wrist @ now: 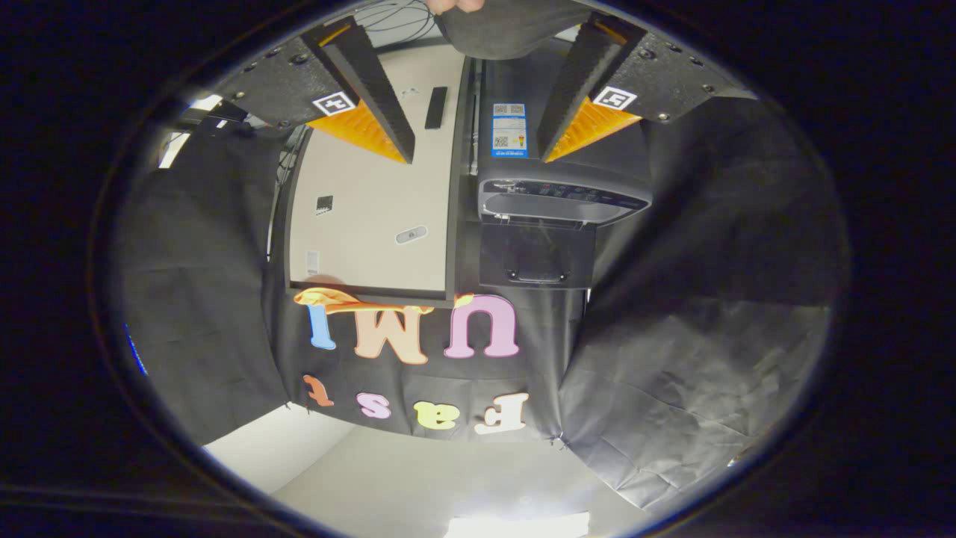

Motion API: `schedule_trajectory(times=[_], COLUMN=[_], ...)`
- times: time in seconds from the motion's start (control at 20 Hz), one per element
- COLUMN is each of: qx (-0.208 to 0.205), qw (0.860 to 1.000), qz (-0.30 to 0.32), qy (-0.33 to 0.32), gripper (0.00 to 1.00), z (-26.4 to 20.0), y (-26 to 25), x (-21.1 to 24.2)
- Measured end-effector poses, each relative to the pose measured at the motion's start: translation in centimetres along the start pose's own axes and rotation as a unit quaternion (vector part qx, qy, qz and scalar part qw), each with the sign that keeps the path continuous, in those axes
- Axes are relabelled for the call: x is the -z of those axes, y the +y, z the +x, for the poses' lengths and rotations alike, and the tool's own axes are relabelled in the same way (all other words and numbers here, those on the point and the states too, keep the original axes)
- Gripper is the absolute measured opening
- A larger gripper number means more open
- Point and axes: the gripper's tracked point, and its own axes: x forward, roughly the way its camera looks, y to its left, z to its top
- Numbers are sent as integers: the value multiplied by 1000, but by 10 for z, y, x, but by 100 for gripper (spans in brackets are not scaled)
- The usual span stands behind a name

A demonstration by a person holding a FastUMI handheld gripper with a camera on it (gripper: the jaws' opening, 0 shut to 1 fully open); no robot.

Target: Put the clothes into the washing machine and then close the washing machine lid.

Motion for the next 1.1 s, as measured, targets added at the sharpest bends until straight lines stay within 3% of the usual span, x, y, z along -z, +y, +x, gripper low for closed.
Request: schedule_trajectory(times=[0.7, 1.1], qx=[0, 11], qw=[1000, 1000], qz=[-22, -3], qy=[-12, -5], gripper=[99, 100], z=[1, 2], y=[0, -9], x=[-9, -4])
